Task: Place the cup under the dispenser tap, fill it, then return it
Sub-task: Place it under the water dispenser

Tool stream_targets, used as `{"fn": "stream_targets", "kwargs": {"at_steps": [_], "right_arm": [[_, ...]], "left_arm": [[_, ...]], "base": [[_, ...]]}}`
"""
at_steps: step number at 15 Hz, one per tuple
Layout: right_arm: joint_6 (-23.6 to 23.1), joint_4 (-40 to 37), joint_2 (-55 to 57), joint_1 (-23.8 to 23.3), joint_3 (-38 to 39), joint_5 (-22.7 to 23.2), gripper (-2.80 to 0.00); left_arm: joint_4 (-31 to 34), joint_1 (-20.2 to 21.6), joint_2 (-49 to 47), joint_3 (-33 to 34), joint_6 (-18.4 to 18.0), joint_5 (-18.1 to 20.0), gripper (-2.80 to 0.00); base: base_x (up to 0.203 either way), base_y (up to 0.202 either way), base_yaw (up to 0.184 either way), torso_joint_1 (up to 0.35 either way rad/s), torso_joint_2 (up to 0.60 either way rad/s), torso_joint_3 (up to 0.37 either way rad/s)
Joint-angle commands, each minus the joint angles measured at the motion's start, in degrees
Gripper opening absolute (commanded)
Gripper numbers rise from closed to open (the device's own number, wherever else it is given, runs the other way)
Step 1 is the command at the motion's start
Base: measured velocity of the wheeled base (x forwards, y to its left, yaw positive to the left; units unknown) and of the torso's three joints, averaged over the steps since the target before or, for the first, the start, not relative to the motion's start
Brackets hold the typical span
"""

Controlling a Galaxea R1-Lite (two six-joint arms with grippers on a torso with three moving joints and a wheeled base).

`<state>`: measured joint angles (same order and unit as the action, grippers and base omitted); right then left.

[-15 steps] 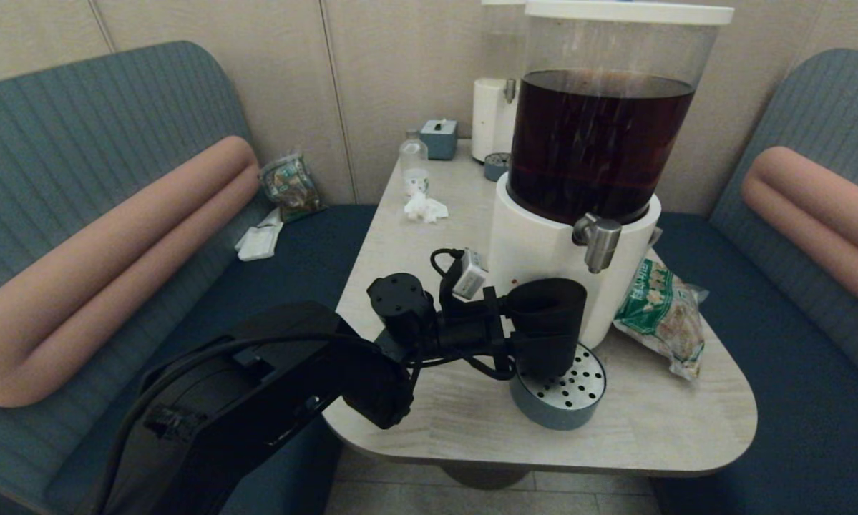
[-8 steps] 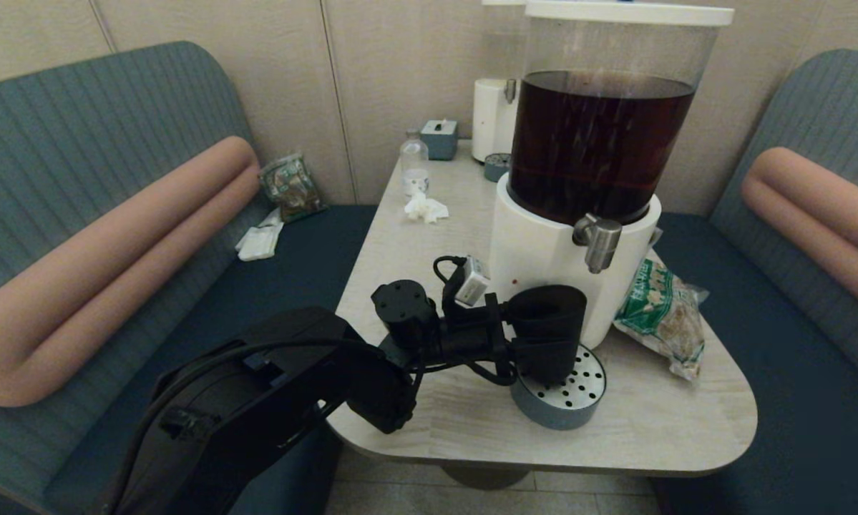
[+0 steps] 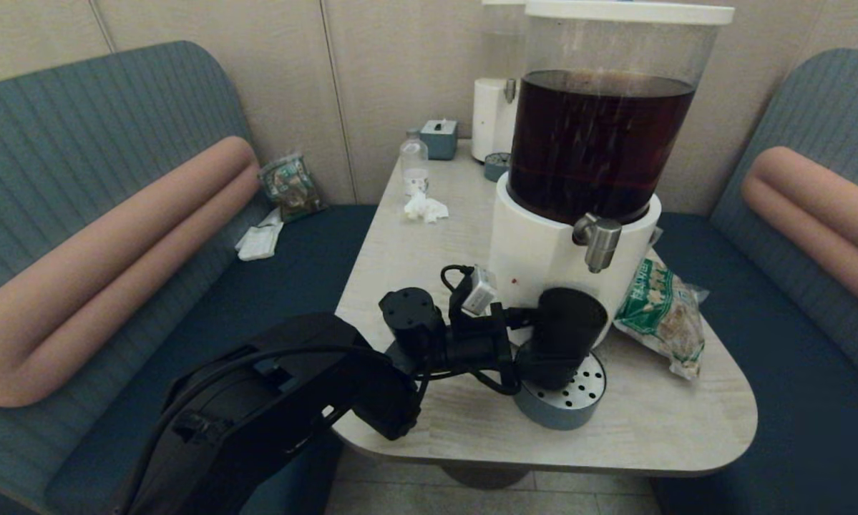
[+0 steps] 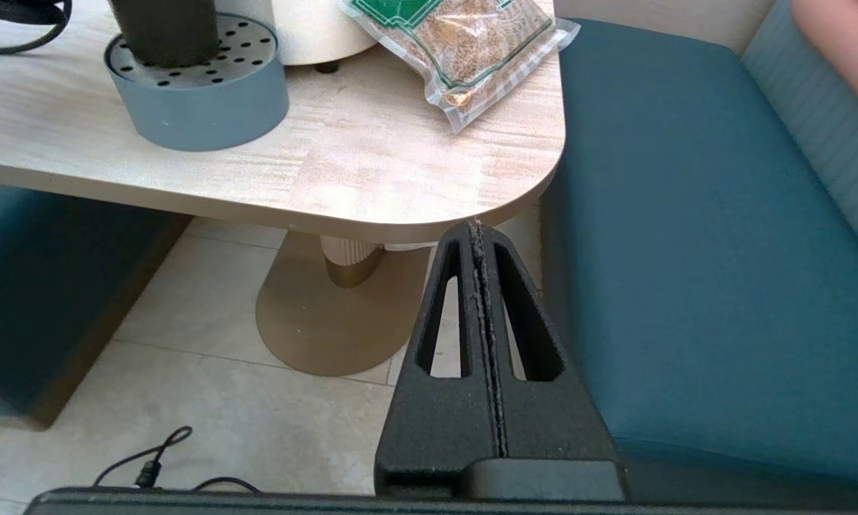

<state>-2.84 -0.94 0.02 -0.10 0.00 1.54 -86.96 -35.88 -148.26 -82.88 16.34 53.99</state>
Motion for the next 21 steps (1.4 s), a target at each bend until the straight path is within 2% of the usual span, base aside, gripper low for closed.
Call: {"fn": "stream_targets", "kwargs": {"at_steps": [1,6,13,21], "right_arm": [[-0.06,-0.02,-0.02,0.01,0.0,0.13,-2.8],[-0.15,-0.02,-0.02,0.01,0.01,0.13,-2.8],[-0.06,-0.02,-0.02,0.01,0.0,0.13,-2.8],[0.03,-0.02,-0.02,0.01,0.0,0.04,-2.8]], "left_arm": [[-0.71,-0.42,0.0,-0.08,0.1,0.24,0.0],[-0.71,-0.75,1.24,1.72,-0.27,0.59,0.0],[-0.71,-0.53,6.91,12.67,-2.99,0.97,0.0],[-0.71,2.13,5.81,10.02,-4.13,1.12,0.0]], "base": [[0.0,0.0,0.0,0.0,0.0,0.0],[0.0,0.0,0.0,0.0,0.0,0.0],[0.0,0.0,0.0,0.0,0.0,0.0],[0.0,0.0,0.0,0.0,0.0,0.0]]}}
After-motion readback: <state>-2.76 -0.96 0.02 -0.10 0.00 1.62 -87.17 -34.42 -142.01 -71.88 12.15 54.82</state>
